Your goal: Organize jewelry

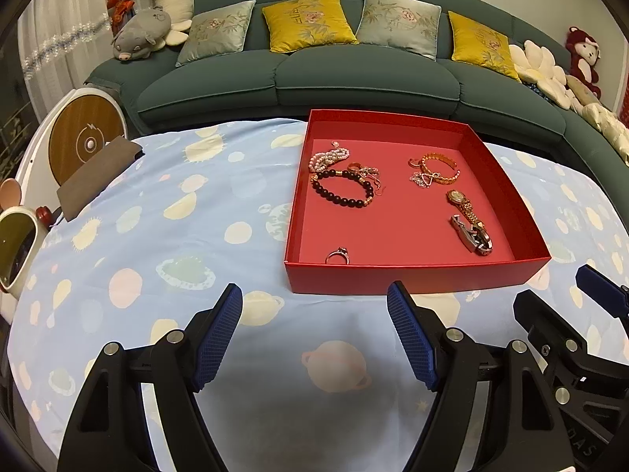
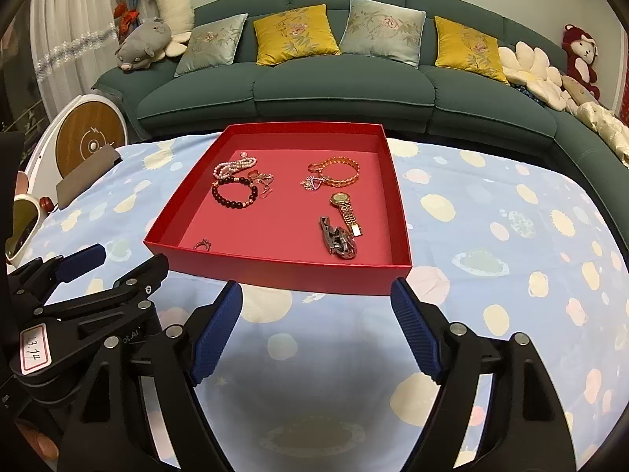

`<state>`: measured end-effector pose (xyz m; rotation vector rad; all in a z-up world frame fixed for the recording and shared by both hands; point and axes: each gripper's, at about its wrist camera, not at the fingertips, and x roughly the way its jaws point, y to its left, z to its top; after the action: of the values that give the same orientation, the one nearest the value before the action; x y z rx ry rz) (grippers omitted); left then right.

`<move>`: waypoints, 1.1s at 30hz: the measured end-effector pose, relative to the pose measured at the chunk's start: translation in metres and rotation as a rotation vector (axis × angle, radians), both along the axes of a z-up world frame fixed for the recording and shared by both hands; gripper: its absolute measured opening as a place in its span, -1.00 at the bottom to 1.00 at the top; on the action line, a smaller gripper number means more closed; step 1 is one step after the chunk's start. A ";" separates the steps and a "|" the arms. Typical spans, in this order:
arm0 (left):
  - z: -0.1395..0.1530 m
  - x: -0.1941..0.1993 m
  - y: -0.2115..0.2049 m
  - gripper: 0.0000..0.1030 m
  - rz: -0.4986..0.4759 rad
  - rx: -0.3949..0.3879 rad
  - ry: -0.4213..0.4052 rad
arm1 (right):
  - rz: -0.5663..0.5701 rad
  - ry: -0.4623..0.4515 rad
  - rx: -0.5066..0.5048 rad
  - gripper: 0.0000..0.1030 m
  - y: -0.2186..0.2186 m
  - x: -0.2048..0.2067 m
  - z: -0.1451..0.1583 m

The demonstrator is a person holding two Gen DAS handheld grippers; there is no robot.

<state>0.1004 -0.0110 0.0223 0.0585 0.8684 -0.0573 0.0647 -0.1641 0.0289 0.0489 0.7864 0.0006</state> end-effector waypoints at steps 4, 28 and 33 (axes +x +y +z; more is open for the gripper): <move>0.001 0.001 0.002 0.44 0.013 -0.010 -0.002 | -0.020 -0.020 0.006 0.74 -0.004 -0.001 0.001; 0.000 -0.004 0.008 0.58 0.032 0.012 -0.028 | -0.019 -0.028 0.002 0.86 -0.003 -0.001 -0.001; 0.001 -0.004 0.009 0.58 0.039 -0.001 -0.033 | -0.019 -0.030 -0.001 0.86 -0.001 -0.001 -0.001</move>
<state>0.0959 -0.0016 0.0228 0.0416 0.8361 -0.0198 0.0634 -0.1650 0.0278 0.0555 0.7560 -0.0173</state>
